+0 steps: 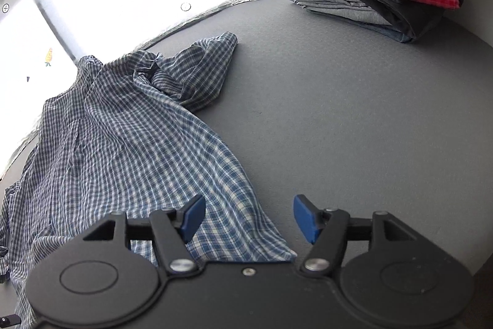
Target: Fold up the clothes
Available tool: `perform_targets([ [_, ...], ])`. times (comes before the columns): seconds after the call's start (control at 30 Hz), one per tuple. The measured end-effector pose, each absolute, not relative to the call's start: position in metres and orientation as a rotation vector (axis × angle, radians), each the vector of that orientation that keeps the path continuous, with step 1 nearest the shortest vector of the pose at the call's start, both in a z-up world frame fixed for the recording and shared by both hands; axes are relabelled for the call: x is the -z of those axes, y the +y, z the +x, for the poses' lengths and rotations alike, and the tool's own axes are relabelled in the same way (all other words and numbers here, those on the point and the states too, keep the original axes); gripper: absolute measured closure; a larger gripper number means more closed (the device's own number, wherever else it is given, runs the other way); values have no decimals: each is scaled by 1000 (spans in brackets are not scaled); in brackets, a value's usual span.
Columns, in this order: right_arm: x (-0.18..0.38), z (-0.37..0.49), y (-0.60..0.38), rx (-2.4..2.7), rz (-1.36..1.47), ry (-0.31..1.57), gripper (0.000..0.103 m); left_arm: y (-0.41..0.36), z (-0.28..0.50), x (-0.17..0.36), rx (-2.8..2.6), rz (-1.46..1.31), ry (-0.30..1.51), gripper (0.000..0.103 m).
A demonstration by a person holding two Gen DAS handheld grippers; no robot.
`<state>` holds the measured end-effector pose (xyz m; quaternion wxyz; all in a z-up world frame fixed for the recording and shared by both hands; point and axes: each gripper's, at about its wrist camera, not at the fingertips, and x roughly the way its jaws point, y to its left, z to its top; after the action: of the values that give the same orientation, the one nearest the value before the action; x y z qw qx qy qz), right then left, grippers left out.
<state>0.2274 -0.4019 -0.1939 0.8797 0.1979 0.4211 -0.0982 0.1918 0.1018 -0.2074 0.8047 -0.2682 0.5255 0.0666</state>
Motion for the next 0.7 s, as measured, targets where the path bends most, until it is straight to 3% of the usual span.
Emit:
perform_targets([
  [0.1, 206, 232, -400, 194, 443, 922, 47, 97, 193, 208, -146, -546, 1132, 31],
  [0.17, 213, 232, -399, 181, 485, 940, 59, 94, 192, 208, -133, -540, 1135, 32],
  [0.2, 214, 232, -398, 174, 492, 944, 72, 92, 192, 208, -129, -535, 1134, 33],
  [0.23, 215, 230, -398, 167, 495, 935, 78, 90, 192, 208, -124, -527, 1130, 43],
  [0.27, 215, 228, -397, 158, 498, 918, 92, 87, 192, 208, -116, -520, 1124, 67],
  [0.3, 214, 226, -397, 149, 501, 901, 102, 85, 193, 209, -108, -514, 1118, 82],
  [0.33, 214, 224, -396, 147, 504, 892, 102, 82, 194, 209, -109, -496, 1114, 97],
  [0.37, 213, 222, -396, 149, 507, 886, 102, 80, 196, 206, -126, -470, 1105, 99],
  [0.7, 131, 192, -401, 52, 544, 759, 102, 119, 171, 118, -210, -512, 900, 100],
])
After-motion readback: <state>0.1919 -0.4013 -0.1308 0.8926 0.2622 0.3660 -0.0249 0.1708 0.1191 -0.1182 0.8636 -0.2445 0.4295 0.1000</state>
